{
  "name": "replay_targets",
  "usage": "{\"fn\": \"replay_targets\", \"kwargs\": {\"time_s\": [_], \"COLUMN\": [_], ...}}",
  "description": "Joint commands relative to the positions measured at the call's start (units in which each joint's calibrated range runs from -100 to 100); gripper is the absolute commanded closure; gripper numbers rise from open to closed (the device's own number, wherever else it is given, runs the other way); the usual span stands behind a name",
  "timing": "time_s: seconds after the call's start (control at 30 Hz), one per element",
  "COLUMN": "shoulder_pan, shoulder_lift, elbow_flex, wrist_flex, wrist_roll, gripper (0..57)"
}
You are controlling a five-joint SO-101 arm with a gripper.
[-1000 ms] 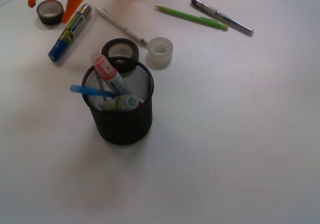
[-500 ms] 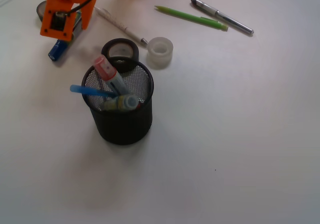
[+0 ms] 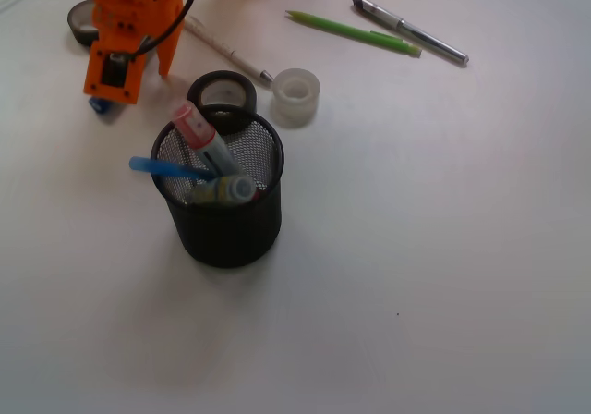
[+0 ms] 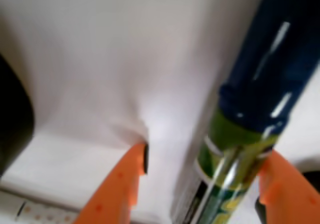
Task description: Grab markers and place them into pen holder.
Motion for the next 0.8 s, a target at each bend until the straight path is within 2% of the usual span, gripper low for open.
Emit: {"fn": "replay_targets", "kwargs": {"time_s": [0.0,0.1,0.3,0.57,0.77], "shoulder_pan": [0.2,0.1,0.0,-0.3,0.2], "shoulder_lift": [0.4,0.4,0.4,-1.1,-15.1], "elbow_flex": [-1.6,-3.4,-6.5,-11.8,-24.8], "wrist_flex": [-0.9,-0.9,-0.8,1.3,13.6], "wrist_roll": [-0.2,-0.2,0.1,1.3,0.6], "gripper": [35.2,37.2,57.5,57.1,57.1]}}
